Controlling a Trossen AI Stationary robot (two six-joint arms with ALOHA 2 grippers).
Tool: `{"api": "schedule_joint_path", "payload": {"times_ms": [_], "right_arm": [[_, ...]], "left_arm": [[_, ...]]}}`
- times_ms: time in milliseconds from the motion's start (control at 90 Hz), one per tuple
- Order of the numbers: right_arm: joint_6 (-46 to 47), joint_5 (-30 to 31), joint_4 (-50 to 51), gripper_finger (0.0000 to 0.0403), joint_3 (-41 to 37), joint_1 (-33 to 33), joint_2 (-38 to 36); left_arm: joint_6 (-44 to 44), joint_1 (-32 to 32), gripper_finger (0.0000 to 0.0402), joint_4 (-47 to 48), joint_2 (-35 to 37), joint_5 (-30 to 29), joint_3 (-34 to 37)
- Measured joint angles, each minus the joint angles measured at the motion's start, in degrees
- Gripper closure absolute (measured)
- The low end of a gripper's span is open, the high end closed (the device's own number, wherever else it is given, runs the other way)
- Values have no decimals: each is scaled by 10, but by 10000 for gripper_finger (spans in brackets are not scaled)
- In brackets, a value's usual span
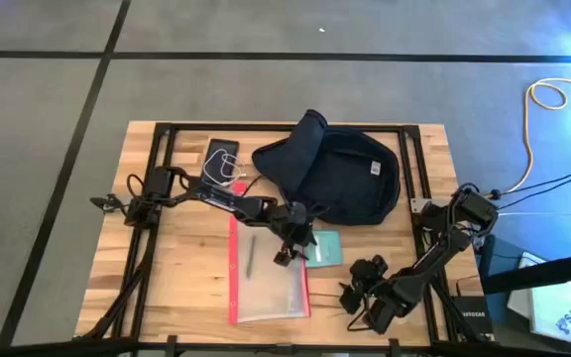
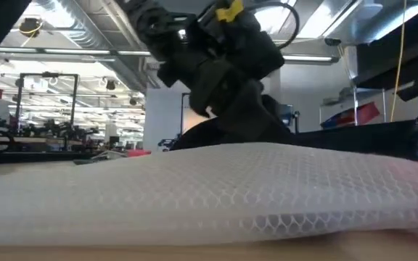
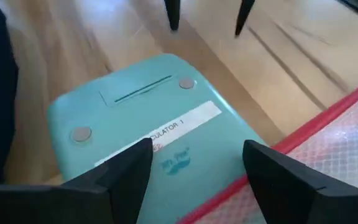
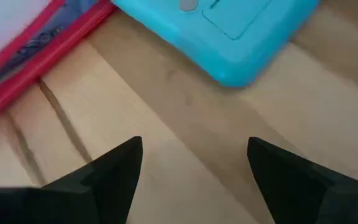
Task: Unpack backpack
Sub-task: Remove the blue calculator from the transparent zip bag
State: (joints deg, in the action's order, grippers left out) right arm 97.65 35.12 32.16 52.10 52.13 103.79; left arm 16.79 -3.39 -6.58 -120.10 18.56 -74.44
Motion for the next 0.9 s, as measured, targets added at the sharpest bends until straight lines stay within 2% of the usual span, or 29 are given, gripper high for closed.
{"api": "schedule_joint_path", "payload": {"times_ms": [144, 244, 411, 700, 900], "right_arm": [[0, 27, -34, 127, -38, -13, -2], [0, 47, -34, 127, -54, -16, -2], [-21, 77, -41, 127, -74, -17, 3], [-76, 95, -68, 127, -87, -40, 16], [-97, 95, -73, 127, -88, -61, 16]], "left_arm": [[3, 5, 163, 9, 3, 4, -2], [3, 9, 163, 10, 6, -21, -3], [-11, 30, 163, 63, 7, -27, -15], [-23, 42, 163, 28, 7, -44, -16], [-18, 49, 163, 46, 7, -112, -16]]}}
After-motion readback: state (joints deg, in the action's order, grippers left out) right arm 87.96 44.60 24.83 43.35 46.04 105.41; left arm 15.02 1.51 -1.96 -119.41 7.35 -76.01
